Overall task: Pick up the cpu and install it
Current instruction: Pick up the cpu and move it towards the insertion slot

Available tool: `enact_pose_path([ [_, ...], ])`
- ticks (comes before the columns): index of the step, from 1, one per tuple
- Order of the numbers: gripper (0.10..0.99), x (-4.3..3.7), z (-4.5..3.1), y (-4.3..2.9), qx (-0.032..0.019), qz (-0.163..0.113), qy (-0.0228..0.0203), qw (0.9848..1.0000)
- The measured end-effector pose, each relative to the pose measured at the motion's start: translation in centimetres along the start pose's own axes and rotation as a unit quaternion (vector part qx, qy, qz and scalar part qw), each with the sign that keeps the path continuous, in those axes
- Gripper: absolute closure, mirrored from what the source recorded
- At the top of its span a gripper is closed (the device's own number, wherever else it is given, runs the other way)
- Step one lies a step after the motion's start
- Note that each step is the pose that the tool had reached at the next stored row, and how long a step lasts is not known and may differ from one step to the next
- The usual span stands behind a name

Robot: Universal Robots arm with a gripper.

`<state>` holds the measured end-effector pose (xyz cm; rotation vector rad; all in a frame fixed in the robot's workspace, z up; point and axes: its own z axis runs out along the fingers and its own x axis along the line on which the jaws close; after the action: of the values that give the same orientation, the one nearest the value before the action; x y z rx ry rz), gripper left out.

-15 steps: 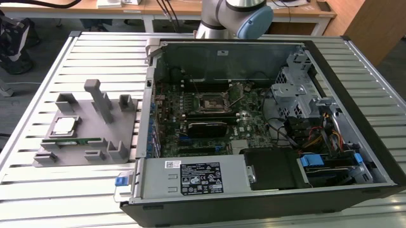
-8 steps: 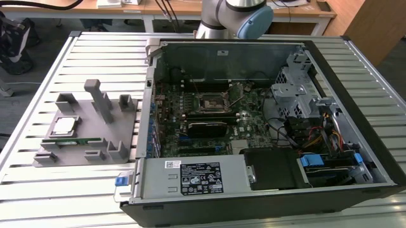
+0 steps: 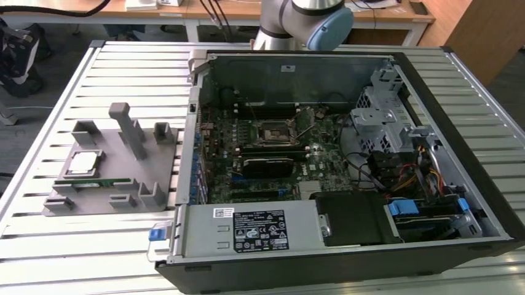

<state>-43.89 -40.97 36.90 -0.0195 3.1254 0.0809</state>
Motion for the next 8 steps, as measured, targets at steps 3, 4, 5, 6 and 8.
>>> enact_pose_path([
  [3,0.980,-0.05,0.39,-0.07,0.0000,0.000,0.0004,1.0000],
  [4,0.980,-0.13,0.49,-0.08,0.0000,0.000,0.0016,1.0000],
  [5,0.980,-0.16,0.63,-0.09,0.0000,0.000,0.0026,1.0000],
  [6,0.980,-0.23,0.75,-0.10,0.0000,0.000,0.0040,1.0000],
  [8,0.980,-0.33,1.09,-0.12,-0.0002,-0.001,0.0062,1.0000],
])
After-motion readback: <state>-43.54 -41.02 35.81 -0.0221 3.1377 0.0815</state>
